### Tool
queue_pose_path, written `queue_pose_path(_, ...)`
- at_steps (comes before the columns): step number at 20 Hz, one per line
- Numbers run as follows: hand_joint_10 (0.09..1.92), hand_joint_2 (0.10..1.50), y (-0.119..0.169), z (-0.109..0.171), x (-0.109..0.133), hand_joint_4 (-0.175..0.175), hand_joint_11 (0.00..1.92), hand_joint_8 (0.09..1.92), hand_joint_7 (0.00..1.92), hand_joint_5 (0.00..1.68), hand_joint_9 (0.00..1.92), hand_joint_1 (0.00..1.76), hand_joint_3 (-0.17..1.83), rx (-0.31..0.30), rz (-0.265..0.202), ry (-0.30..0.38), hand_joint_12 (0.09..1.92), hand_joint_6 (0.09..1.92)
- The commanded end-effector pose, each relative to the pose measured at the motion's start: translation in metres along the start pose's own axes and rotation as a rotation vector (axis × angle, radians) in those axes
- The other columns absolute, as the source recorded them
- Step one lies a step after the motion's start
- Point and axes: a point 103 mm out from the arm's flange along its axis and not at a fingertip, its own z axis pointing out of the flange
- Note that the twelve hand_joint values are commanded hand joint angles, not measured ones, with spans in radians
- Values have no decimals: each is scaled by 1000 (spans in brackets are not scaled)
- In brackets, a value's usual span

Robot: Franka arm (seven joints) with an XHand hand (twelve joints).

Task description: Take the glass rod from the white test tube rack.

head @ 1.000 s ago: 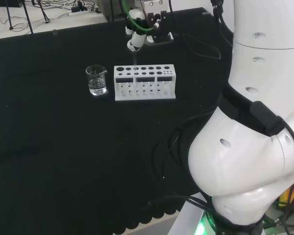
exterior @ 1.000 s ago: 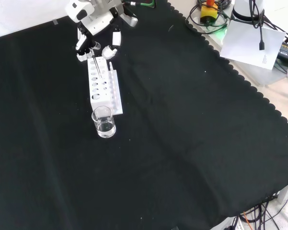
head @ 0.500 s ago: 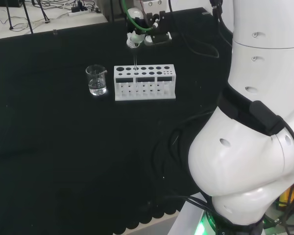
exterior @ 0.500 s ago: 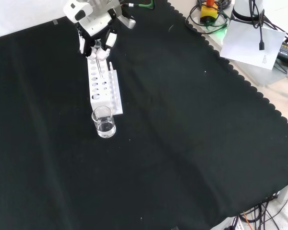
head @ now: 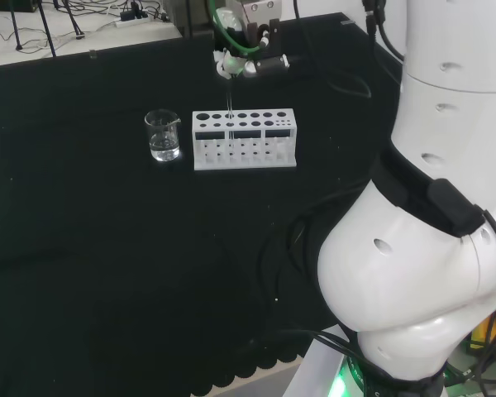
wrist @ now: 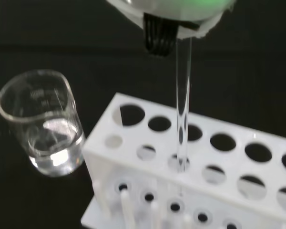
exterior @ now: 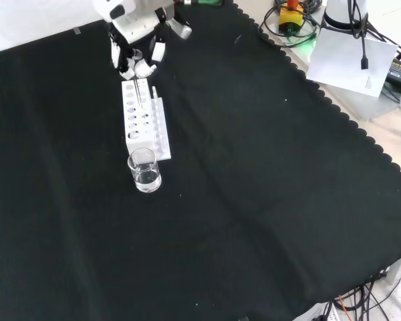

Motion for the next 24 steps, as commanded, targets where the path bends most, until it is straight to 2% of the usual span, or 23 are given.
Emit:
queue_pose_path(1,955,679,-19,-44,2,-175,1614,1102,1205,1079,1565,1312,743,-99,6,22,773,782)
queue_pose_path(4,925,685,-32,-63,6,-175,1622,1093,1207,1079,1585,1313,729,-129,-10,33,764,772)
queue_pose_path(11,880,718,-55,-104,20,-175,1635,1086,1199,1098,1613,1312,660,-134,-12,37,748,698)
queue_pose_path(17,870,738,-66,-115,29,-175,1637,1082,1194,1107,1620,1312,619,-146,-26,42,747,660)
queue_pose_path(24,867,748,-63,-119,43,-175,1639,1076,1193,1114,1622,1312,598,-158,-69,38,748,639)
